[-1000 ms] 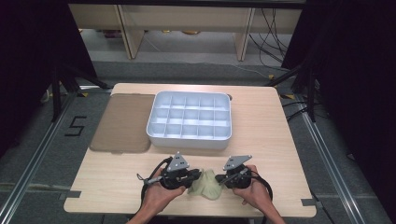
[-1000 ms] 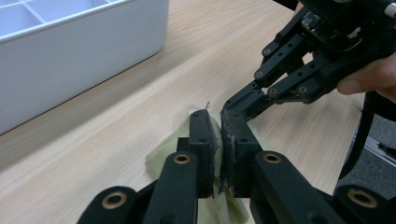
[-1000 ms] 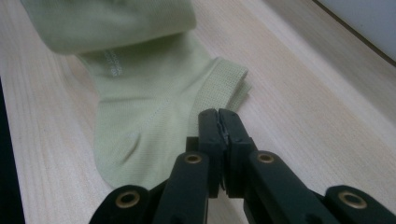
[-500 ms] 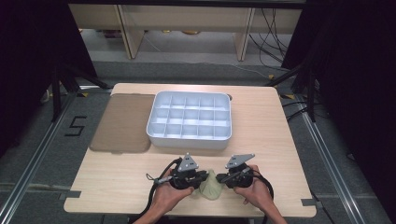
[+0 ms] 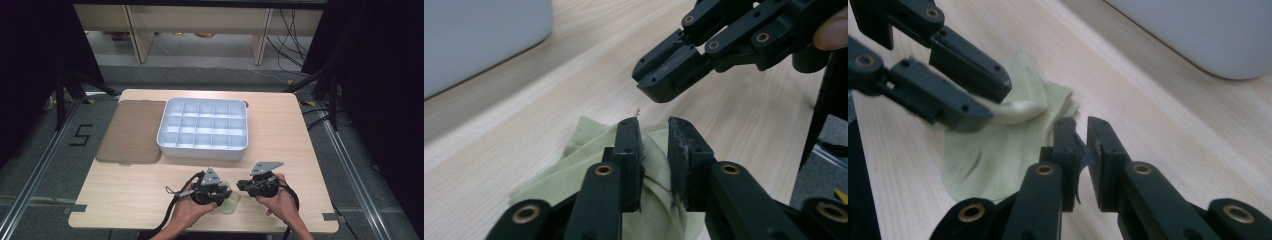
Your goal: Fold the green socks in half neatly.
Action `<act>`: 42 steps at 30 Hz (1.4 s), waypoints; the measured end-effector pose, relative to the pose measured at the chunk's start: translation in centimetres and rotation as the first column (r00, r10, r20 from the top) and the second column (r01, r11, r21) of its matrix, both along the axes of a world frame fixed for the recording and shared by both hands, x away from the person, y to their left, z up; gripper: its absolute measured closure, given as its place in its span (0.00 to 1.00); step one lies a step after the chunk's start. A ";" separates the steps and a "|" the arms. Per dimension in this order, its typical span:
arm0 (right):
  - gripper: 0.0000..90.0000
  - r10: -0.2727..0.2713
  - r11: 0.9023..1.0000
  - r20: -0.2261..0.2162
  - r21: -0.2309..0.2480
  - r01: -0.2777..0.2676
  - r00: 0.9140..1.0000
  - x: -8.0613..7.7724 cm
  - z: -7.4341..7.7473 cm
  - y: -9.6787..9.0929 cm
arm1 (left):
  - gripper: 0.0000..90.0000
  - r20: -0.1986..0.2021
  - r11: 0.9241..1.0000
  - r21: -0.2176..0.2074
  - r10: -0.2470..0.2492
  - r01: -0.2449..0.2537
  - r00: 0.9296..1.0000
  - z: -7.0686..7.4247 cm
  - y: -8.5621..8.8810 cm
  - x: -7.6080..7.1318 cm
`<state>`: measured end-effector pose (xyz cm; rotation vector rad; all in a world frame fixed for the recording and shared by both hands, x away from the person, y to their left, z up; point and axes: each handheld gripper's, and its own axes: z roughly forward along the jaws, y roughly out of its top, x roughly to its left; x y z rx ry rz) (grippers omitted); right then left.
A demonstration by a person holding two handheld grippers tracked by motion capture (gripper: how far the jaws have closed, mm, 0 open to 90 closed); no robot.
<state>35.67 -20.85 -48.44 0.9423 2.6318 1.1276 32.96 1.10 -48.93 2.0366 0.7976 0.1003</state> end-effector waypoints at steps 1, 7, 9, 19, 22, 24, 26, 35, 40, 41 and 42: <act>0.92 -0.005 1.000 0.004 0.002 0.005 1.000 0.0 0.1 -0.1 | 0.74 -0.010 1.000 0.000 -0.020 0.020 1.000 -0.1 -0.2 0.0; 0.92 -0.022 1.000 0.004 0.015 0.022 1.000 0.2 0.2 -0.7 | 0.54 -0.021 0.998 -0.050 -0.034 0.033 0.999 0.7 0.1 0.2; 0.92 -0.037 0.999 -0.021 0.023 0.038 0.999 0.0 0.3 -0.8 | 0.49 -0.017 0.997 -0.075 -0.022 0.021 1.000 1.1 0.5 0.4; 0.92 -0.008 0.997 0.032 0.071 0.006 0.999 -0.8 1.4 -0.6 | 0.75 0.022 0.999 -0.052 -0.006 0.007 1.000 1.7 4.7 0.4; 0.92 0.009 0.997 0.048 0.075 -0.012 0.999 -1.3 1.8 -0.1 | 0.84 0.014 1.000 -0.003 -0.008 0.008 1.000 0.4 5.7 0.0; 0.92 0.025 0.996 0.049 0.080 -0.028 0.998 -1.4 1.9 0.4 | 0.86 0.001 0.999 0.030 -0.020 0.020 1.000 -0.6 5.6 -0.2; 0.92 0.027 0.996 0.044 0.086 -0.031 0.999 -1.5 1.9 0.7 | 0.87 -0.005 0.999 0.044 -0.023 0.023 1.000 -1.1 5.4 -0.3; 0.92 0.087 0.994 0.031 0.062 -0.088 0.996 -2.5 1.5 2.6 | 0.91 0.010 0.987 0.147 -0.059 0.057 0.998 -2.1 3.8 -0.9; 0.92 0.112 0.992 0.025 0.050 -0.114 0.993 -2.6 1.1 3.6 | 0.91 0.012 0.987 0.152 -0.047 0.045 0.999 -2.1 3.8 -0.9; 0.92 0.118 0.992 0.024 0.046 -0.119 0.993 -2.6 1.0 3.8 | 0.91 0.005 0.988 0.149 -0.037 0.036 0.999 -2.1 3.8 -1.0; 0.93 0.123 0.992 0.011 0.034 -0.123 0.992 -2.7 0.7 4.1 | 0.91 0.005 0.988 0.149 -0.037 0.036 0.999 -2.1 3.8 -1.0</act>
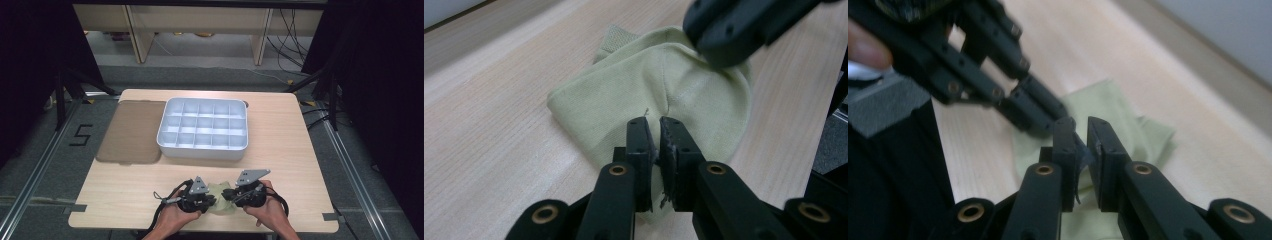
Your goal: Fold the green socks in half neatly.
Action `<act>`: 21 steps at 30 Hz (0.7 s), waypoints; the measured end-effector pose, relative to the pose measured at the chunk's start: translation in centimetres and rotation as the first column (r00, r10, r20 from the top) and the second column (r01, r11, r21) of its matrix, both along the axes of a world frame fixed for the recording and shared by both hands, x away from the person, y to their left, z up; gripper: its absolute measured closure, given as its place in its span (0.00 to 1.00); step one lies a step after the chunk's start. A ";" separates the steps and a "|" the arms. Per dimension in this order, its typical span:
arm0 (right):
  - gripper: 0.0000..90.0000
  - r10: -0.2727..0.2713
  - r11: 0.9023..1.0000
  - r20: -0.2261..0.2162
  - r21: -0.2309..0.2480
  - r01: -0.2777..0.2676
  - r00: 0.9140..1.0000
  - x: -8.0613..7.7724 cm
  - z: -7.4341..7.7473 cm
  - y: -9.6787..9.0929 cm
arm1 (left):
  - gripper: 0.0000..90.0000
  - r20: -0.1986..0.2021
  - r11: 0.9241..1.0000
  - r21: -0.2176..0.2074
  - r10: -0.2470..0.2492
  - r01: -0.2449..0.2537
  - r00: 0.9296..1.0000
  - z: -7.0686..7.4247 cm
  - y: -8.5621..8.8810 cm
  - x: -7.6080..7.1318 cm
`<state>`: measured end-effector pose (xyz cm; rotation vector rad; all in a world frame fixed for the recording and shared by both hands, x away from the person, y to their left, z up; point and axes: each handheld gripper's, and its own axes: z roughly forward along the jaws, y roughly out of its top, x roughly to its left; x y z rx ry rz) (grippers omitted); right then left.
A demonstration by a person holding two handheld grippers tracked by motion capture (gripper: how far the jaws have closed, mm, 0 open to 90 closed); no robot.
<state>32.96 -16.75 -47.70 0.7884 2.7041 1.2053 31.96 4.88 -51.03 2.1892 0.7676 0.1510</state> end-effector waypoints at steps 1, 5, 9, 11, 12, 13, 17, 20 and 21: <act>0.93 0.011 1.000 -0.006 -0.022 -0.011 1.000 0.0 -0.3 0.1 | 0.91 -0.011 1.000 -0.009 -0.008 0.007 1.000 0.0 0.0 -0.1; 0.96 0.007 0.993 -0.029 -0.118 -0.011 1.000 -0.1 -1.4 0.0 | 0.91 0.002 1.000 -0.007 -0.010 0.010 1.000 0.1 0.1 -0.1; 0.96 -0.019 0.991 -0.040 -0.134 0.014 0.999 0.0 -1.9 -1.0 | 0.90 -0.022 1.000 -0.024 -0.006 0.005 1.000 0.1 0.1 -0.3; 0.96 -0.033 0.992 -0.042 -0.124 0.027 0.999 0.0 -2.0 -1.0 | 0.89 -0.017 1.000 -0.024 -0.003 0.002 1.000 0.2 0.2 -0.3; 0.96 -0.033 0.992 -0.042 -0.124 0.027 0.999 0.0 -2.0 -1.0 | 0.89 -0.002 1.000 -0.026 -0.010 0.010 1.000 0.4 0.3 -0.2; 0.96 -0.021 0.992 -0.039 -0.122 0.017 0.999 0.0 -2.0 -1.0 | 0.88 -0.008 1.000 -0.028 0.007 -0.007 1.000 0.6 0.4 -0.2; 0.94 -0.038 0.993 -0.004 -0.108 0.037 0.999 0.2 -1.1 -0.9 | 0.88 0.027 0.997 -0.065 0.047 -0.045 0.999 1.3 0.6 1.4; 0.94 -0.048 0.995 0.042 -0.084 0.052 0.998 0.9 -0.7 -0.6 | 0.88 0.033 0.996 -0.072 0.062 -0.059 0.998 1.3 0.4 2.4; 0.94 -0.064 0.995 0.051 -0.075 0.068 0.997 1.2 -0.8 -0.4 | 0.88 0.039 0.997 -0.065 0.051 -0.049 0.998 1.3 0.3 2.6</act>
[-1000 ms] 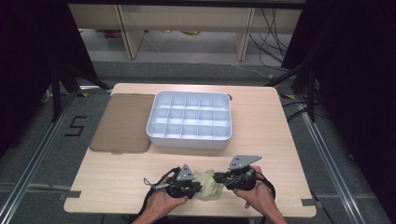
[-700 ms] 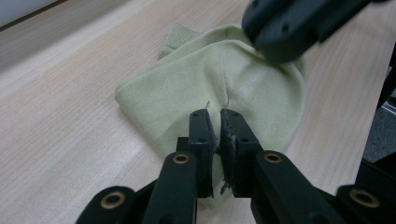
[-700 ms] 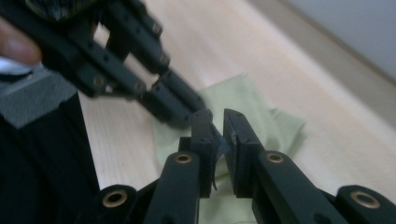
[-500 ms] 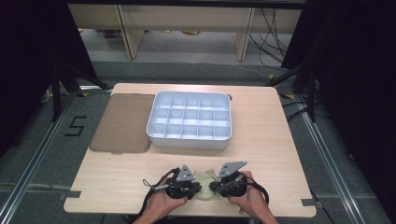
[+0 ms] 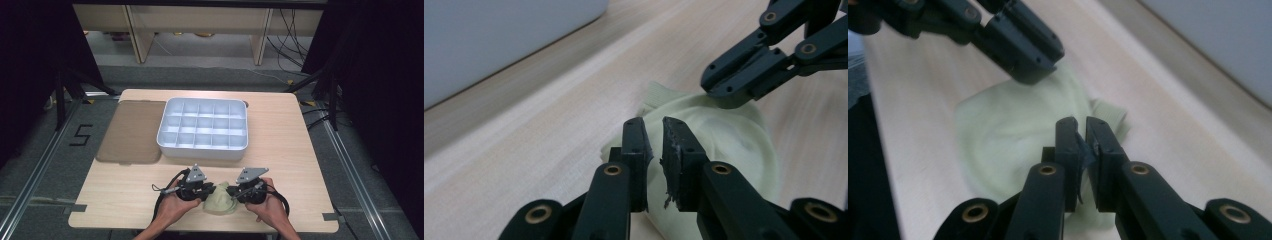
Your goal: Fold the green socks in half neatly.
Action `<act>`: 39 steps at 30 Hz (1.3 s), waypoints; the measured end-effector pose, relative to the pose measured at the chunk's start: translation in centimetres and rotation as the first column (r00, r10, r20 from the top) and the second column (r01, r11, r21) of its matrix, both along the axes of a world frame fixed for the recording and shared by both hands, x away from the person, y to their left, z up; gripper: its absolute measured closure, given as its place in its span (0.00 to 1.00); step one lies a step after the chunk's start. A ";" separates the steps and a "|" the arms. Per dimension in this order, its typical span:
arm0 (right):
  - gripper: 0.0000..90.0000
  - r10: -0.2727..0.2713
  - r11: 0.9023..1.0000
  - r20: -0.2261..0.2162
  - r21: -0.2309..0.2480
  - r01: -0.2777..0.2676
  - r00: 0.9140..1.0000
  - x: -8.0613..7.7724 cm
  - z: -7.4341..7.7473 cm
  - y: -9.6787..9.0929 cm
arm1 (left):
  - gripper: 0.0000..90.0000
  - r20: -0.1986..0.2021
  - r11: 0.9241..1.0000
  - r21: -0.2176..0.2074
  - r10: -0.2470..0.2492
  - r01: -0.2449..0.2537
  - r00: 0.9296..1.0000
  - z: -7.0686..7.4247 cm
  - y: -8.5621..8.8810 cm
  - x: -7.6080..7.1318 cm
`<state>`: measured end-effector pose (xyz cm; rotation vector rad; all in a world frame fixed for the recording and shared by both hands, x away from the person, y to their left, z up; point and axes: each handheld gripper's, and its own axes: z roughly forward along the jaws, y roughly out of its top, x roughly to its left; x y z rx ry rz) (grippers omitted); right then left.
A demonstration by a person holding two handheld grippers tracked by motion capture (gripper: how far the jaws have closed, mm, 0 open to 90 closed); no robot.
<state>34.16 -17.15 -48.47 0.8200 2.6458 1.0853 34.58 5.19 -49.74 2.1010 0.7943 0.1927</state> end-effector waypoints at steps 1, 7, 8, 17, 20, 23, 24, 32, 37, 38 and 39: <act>0.94 0.000 1.000 0.000 0.000 0.000 1.000 0.0 0.0 0.0 | 0.88 0.000 1.000 0.000 0.000 0.000 1.000 0.0 0.0 0.0; 0.96 -0.010 0.999 -0.028 -0.047 0.009 1.000 1.4 -1.1 0.2 | 0.90 -0.022 1.000 0.027 0.017 -0.017 1.000 -1.5 -0.2 0.6; 0.96 -0.031 0.998 -0.042 -0.057 0.028 0.999 1.2 -0.8 0.0 | 0.90 -0.025 1.000 0.020 0.019 -0.018 1.000 -1.5 -0.1 0.7; 0.94 -0.036 0.999 0.004 -0.030 0.036 0.999 -0.6 0.0 -1.9 | 0.90 -0.025 0.999 0.027 0.020 -0.019 0.999 -1.4 -0.1 0.7; 0.94 -0.023 1.000 0.022 -0.014 0.023 1.000 -0.9 0.5 -1.9 | 0.90 -0.017 0.999 0.031 0.015 -0.014 1.000 -1.4 -0.1 0.7; 0.94 0.007 1.000 0.003 0.006 -0.007 1.000 -1.4 0.8 -1.3 | 0.90 -0.025 0.999 0.024 0.021 -0.020 0.999 -1.4 -0.1 0.7; 0.94 0.035 0.999 -0.002 0.006 -0.035 0.999 -1.6 0.5 -0.8 | 0.90 -0.024 1.000 0.025 0.020 -0.019 1.000 -1.4 -0.1 0.7; 0.94 0.059 0.997 -0.059 -0.049 -0.062 0.996 -1.5 -0.9 -0.2 | 0.86 -0.021 0.999 -0.027 0.028 -0.029 0.999 -0.5 0.8 -0.2; 0.94 0.050 0.997 -0.056 -0.052 -0.053 0.997 -1.5 -0.9 -0.3 | 0.86 -0.057 0.999 -0.042 -0.023 0.020 0.998 -0.6 1.7 -3.2; 0.94 0.040 0.998 -0.056 -0.045 -0.042 0.998 -1.5 -1.1 -0.2 | 0.86 -0.054 0.999 -0.014 -0.041 0.040 0.998 -0.9 1.8 -3.5; 0.94 0.048 0.998 -0.054 -0.047 -0.051 0.997 -1.4 -1.3 -0.2 | 0.86 -0.054 0.999 -0.014 -0.041 0.040 0.998 -0.9 1.8 -3.5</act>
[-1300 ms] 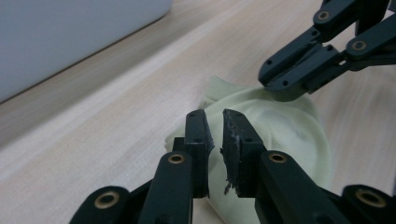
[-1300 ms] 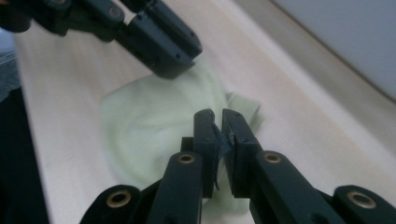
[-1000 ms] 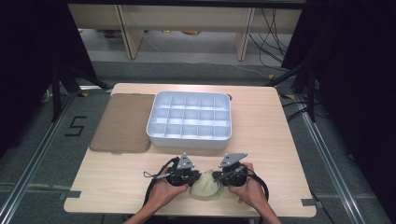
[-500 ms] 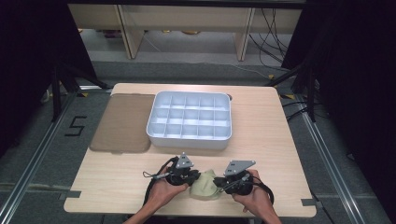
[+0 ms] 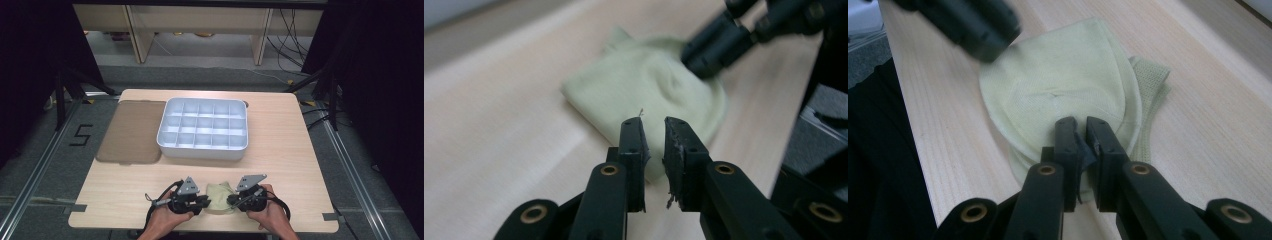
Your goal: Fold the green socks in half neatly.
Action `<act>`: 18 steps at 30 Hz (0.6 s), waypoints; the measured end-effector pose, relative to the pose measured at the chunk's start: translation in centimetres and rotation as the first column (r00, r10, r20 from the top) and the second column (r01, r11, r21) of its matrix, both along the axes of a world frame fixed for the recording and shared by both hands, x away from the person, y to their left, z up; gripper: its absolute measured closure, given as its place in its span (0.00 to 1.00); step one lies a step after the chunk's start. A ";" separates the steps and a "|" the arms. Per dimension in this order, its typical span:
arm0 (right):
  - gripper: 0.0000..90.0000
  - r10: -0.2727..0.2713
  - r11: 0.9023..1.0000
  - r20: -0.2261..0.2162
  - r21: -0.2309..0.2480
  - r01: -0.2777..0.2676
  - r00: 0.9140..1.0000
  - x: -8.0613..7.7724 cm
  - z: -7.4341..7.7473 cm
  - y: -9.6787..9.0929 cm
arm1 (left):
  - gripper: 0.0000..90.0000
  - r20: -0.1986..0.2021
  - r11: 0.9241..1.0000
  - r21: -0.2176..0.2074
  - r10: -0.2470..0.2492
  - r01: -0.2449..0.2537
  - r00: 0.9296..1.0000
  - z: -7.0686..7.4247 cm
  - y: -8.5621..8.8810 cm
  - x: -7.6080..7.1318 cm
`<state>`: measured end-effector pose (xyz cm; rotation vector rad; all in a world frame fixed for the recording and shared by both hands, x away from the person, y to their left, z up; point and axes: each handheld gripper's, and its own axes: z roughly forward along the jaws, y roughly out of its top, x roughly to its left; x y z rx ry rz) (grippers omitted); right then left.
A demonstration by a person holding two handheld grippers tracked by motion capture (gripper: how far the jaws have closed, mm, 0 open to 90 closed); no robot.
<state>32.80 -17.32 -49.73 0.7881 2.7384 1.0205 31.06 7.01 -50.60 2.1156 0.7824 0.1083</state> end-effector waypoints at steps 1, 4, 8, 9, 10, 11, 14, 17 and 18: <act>0.94 0.018 1.000 -0.009 -0.009 -0.018 1.000 0.0 0.1 -0.1 | 0.86 -0.004 0.999 0.024 -0.024 0.024 1.000 -0.5 0.0 -0.6; 0.94 0.009 1.000 -0.007 -0.009 -0.009 1.000 0.0 0.2 0.0 | 0.86 0.013 0.998 0.064 -0.022 0.021 1.000 -0.7 0.0 -0.4; 0.93 -0.016 1.000 -0.013 0.007 0.016 1.000 -0.1 0.2 -0.1 | 0.81 0.017 1.000 0.025 0.009 -0.010 1.000 -0.1 0.4 -0.2; 0.92 -0.014 1.000 -0.004 -0.007 0.014 1.000 0.0 0.3 -0.2 | 0.80 0.028 1.000 0.028 0.010 -0.011 1.000 0.2 0.6 -0.1; 0.92 -0.014 1.000 -0.004 -0.007 0.014 1.000 0.0 0.3 -0.2 | 0.79 0.028 1.000 0.028 0.010 -0.011 1.000 0.2 0.6 -0.1; 0.92 -0.015 0.999 0.003 0.033 0.015 1.000 0.0 0.5 -0.2 | 0.78 0.020 0.999 -0.004 0.039 -0.039 0.999 0.5 0.9 0.3; 0.92 -0.016 0.999 0.012 0.033 0.016 1.000 -0.1 1.0 -0.3 | 0.71 -0.024 0.995 -0.043 0.090 -0.091 0.996 0.5 1.0 0.6; 0.92 -0.017 0.999 0.016 0.027 0.016 1.000 0.0 1.1 -0.3 | 0.64 -0.056 0.994 -0.038 0.105 -0.107 0.993 0.0 1.1 1.0; 0.92 -0.014 1.000 0.018 0.026 0.014 1.000 0.1 1.1 -0.4 | 0.62 -0.087 0.992 -0.036 0.121 -0.125 0.989 -0.2 1.1 1.0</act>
